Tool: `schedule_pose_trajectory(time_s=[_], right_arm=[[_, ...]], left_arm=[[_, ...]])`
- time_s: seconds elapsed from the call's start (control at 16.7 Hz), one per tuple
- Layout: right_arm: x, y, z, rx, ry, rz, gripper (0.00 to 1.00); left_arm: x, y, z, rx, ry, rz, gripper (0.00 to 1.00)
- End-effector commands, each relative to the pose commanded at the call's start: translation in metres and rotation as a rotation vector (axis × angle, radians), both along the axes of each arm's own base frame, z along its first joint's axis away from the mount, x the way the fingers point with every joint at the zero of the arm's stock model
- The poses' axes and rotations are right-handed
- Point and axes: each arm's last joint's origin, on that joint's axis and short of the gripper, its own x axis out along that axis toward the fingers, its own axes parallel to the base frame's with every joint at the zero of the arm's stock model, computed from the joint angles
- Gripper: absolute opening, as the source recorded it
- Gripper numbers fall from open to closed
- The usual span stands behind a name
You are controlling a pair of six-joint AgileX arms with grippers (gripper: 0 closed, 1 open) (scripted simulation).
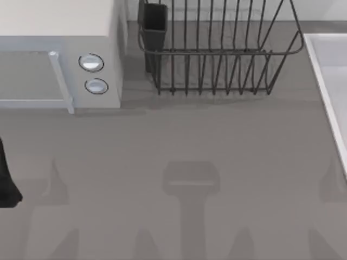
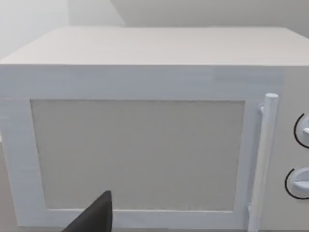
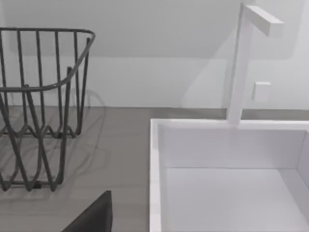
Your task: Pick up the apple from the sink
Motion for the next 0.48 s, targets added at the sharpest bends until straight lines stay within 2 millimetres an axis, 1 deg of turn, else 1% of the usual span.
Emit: schedule_pose_trajectory(time_s=[0.12, 0.24, 0.36, 0.48], right_arm=[[0.005, -0.002, 0.019, -0.019, 0.081, -0.02, 1.0], [0.016, -0.006, 0.041, -0.04, 0.192, -0.043, 1.0], [0.035, -0.012, 0.063, -0.058, 0.329, -0.064, 1.0], [0.063, -0.02, 0.081, -0.072, 0.484, -0.081, 1.0]], left_arm=[[0.0, 0.0, 0.0, 0.0, 0.0, 0.0, 1.0], [0.0, 0.0, 0.0, 0.0, 0.0, 0.0, 1.0], [0.0, 0.0, 0.0, 0.0, 0.0, 0.0, 1.0], [0.0, 0.0, 0.0, 0.0, 0.0, 0.0, 1.0]])
